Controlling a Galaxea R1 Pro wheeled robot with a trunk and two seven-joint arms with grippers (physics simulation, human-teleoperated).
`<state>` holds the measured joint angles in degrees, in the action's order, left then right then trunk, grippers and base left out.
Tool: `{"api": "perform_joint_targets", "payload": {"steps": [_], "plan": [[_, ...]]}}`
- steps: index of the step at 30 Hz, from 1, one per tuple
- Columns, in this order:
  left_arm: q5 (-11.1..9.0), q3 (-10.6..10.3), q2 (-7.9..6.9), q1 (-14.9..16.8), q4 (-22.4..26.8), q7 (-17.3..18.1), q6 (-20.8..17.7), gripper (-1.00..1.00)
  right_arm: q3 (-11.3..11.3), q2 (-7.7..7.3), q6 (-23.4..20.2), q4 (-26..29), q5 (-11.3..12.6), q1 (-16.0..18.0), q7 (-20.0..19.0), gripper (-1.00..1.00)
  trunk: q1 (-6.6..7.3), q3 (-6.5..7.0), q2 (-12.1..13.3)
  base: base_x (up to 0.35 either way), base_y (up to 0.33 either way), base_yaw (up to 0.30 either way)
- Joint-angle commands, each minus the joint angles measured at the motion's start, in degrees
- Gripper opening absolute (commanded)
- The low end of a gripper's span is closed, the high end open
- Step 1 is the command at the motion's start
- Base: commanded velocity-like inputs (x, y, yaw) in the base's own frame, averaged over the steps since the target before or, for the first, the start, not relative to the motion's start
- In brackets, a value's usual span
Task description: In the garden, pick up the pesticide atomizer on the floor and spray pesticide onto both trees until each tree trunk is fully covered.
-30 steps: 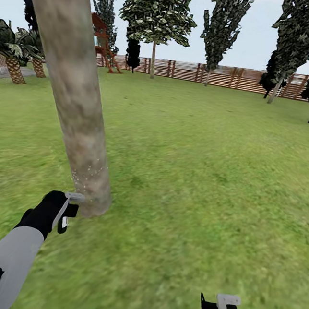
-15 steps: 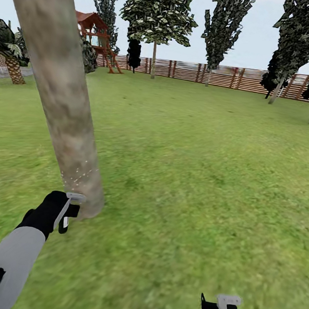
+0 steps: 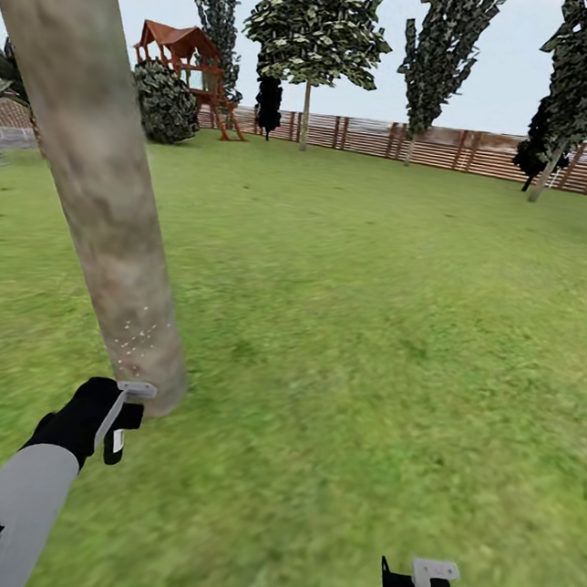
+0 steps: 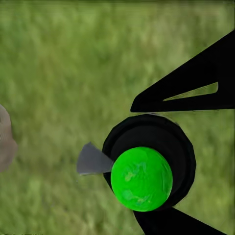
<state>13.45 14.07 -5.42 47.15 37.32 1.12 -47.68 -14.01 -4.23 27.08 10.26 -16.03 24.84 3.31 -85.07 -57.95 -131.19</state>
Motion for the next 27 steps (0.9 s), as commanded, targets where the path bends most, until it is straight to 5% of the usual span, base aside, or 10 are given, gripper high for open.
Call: {"api": "perform_joint_targets", "payload": {"steps": [1,8,16,27], "plan": [[0.34,0.23,0.07,0.05,0.25,0.12,-0.22,-1.0,-0.23,0.01,0.17,-0.07,-0.61,0.02,0.29,1.0,-0.01,-0.05,-0.02,0.226,-0.201,0.273],[0.56,0.28,-3.26,-0.15,0.02,0.12,-0.23,-1.0,-0.23,0.01,0.17,-0.09,-0.66,0.0,0.29,1.0,-0.01,-0.05,-0.02,0.121,-0.093,0.276],[0.61,-0.06,-0.09,-0.86,0.05,0.11,-0.22,-1.0,-0.23,0.01,0.17,-0.11,-0.66,0.0,0.29,1.0,-0.01,-0.05,-0.02,0.009,-0.158,0.197],[0.86,0.01,-0.53,-3.43,-0.09,0.03,1.88,-1.0,-0.23,0.01,0.17,-0.07,-0.67,0.01,0.23,1.0,-0.01,-0.05,-0.02,0.102,-0.261,0.003]]}}
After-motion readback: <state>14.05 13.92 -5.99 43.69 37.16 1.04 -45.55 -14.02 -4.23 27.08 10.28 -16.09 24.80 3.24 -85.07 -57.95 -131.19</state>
